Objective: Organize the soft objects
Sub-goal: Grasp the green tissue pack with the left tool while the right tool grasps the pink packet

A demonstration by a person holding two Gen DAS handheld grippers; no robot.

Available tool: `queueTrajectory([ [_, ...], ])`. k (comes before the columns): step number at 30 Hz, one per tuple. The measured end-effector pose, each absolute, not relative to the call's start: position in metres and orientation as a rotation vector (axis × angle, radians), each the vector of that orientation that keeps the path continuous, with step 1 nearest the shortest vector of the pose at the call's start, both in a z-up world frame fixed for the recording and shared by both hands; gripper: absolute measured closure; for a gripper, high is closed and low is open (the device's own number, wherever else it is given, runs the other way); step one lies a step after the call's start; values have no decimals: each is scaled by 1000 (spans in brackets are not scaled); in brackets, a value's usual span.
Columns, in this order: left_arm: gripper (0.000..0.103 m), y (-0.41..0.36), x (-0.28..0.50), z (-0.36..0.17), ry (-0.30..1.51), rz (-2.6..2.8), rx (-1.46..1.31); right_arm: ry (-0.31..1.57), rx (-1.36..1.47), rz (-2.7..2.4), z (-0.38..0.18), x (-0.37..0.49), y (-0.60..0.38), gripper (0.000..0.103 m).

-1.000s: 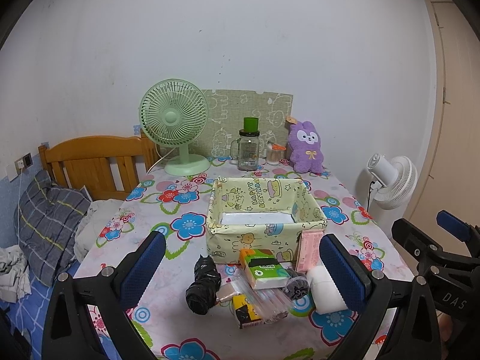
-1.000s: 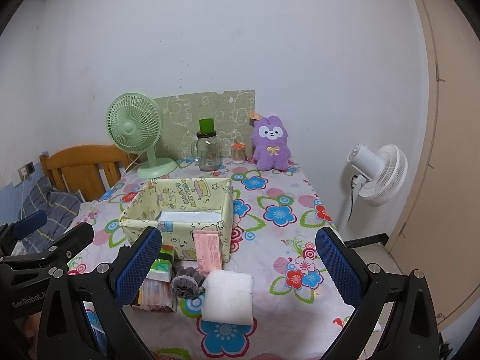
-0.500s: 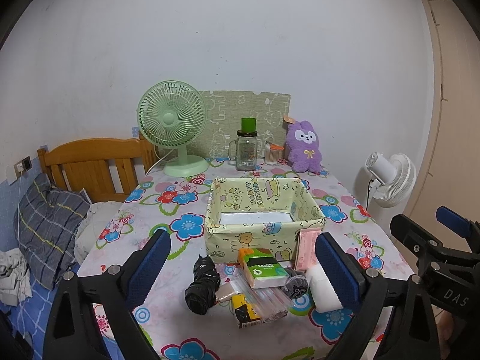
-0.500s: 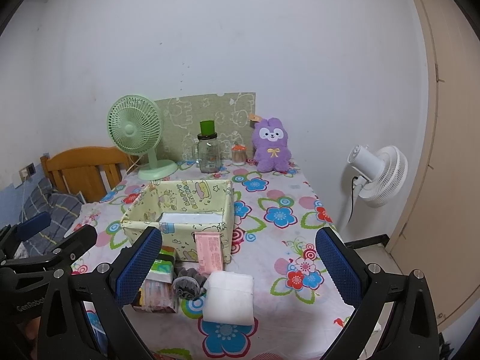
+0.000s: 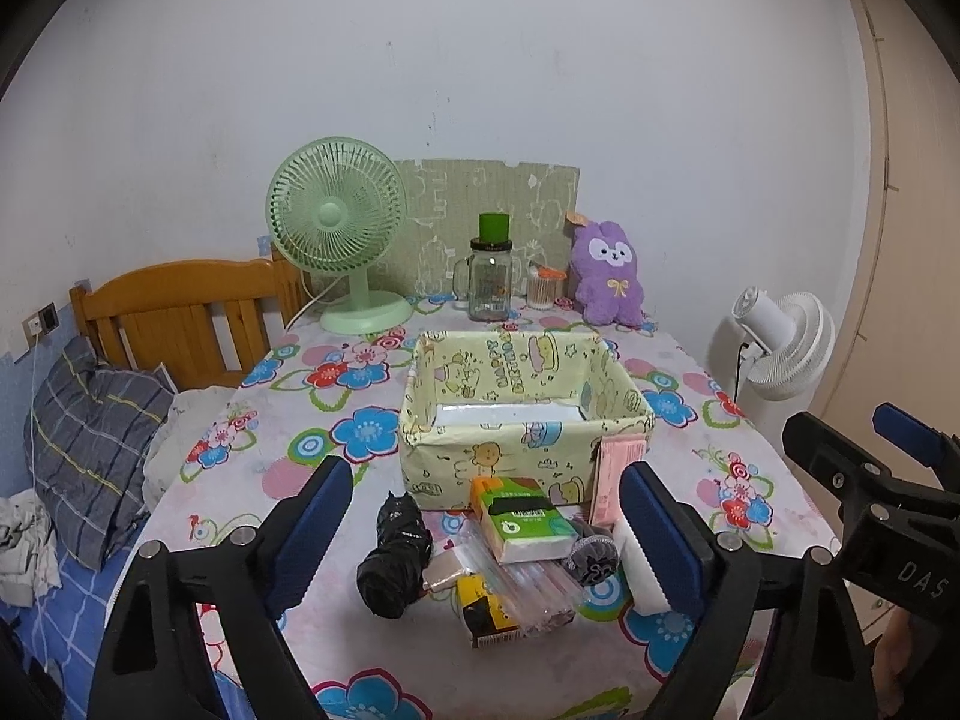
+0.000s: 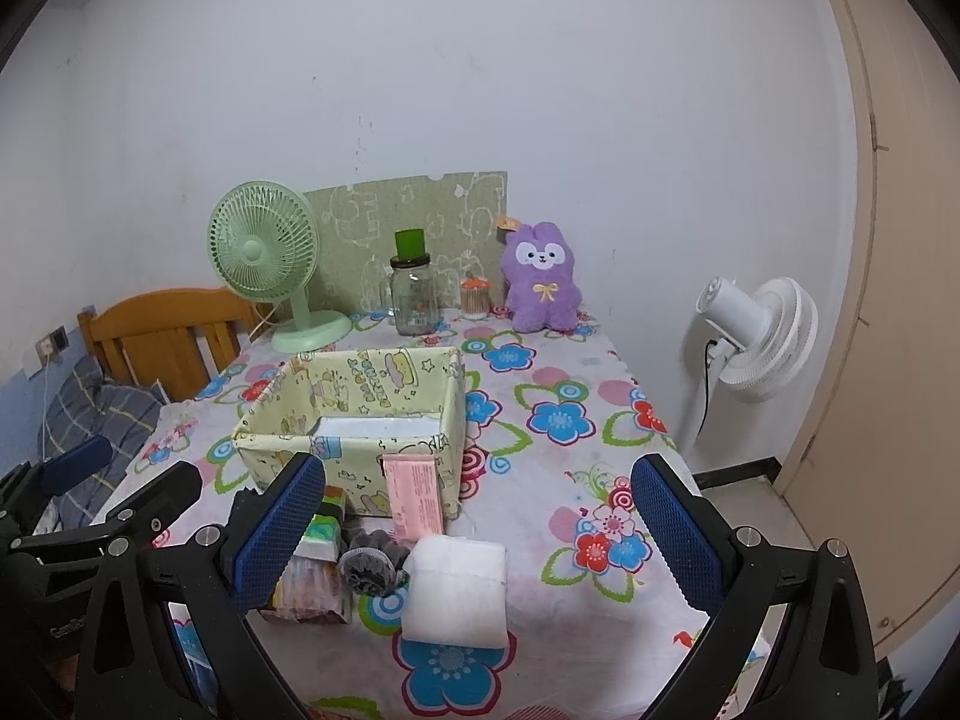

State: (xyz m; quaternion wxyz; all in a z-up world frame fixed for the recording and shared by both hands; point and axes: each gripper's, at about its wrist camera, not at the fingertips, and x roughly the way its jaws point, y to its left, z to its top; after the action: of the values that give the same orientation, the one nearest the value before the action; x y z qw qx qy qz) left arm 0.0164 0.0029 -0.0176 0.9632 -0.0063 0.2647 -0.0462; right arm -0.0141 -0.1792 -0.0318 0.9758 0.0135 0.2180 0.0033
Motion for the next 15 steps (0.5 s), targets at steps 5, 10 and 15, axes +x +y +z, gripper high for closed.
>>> queueTrajectory([
  [5, 21, 3, 17, -28, 537, -80, -35, 460, 26, 10, -41, -8, -181, 5],
  [10, 21, 2, 19, -39, 553, -96, -51, 481, 29, 14, -50, -2, -182, 7],
  [15, 21, -2, 24, -50, 587, -104, -43, 484, 32, 32, -59, -1, -181, 7],
])
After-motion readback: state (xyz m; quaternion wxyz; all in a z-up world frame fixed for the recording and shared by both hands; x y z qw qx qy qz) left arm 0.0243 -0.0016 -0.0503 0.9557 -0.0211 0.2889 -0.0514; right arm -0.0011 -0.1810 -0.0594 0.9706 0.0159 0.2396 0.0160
